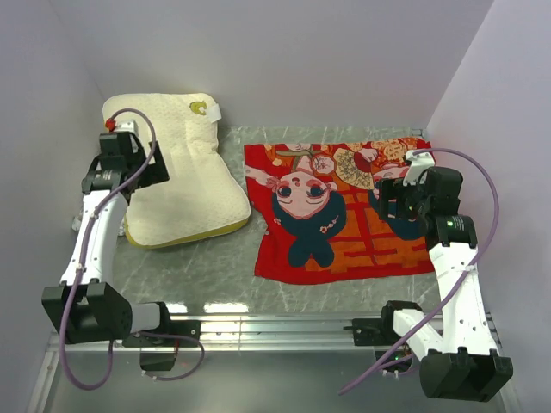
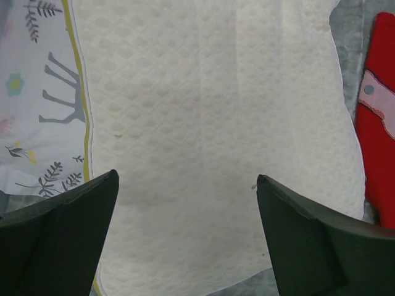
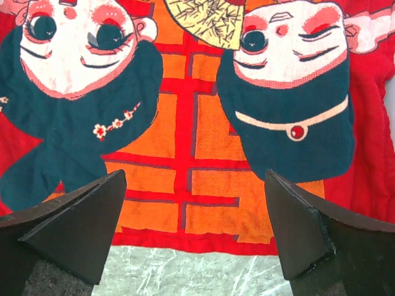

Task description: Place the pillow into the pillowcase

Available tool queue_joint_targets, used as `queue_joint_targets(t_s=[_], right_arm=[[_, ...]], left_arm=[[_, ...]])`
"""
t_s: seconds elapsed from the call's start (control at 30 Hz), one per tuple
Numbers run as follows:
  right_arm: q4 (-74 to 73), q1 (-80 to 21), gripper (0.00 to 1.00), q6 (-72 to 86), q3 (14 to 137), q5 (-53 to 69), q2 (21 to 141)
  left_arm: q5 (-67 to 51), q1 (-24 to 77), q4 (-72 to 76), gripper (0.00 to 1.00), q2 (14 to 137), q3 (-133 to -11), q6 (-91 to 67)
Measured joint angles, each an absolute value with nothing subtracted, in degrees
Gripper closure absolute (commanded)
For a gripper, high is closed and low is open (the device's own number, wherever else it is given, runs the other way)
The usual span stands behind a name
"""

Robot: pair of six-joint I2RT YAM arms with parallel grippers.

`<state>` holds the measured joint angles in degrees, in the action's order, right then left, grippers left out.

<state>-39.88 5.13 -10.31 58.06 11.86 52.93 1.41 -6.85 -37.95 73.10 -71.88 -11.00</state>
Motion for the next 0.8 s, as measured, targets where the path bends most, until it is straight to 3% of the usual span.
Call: queue_joint_targets(t_s=[0.13,0.4,0.8], right_arm=[[-39.8,5.1,0.0,-10.3,58.1,11.6,53.2],[-39.8,5.1,0.0,-10.4,58.1,11.1,56.6],[-39.8,5.3,0.0,-11.0,58.1,10.7,60.4]], left_arm=[[10.0,-0.9,-37.2,0.01,76.6,-75.2,-12.4],[22.1,9.0,-36.2,0.01,96.3,-92.0,-15.8],[31.8,11.3,-37.5,0.01,123.8,-106.9,-20.6]])
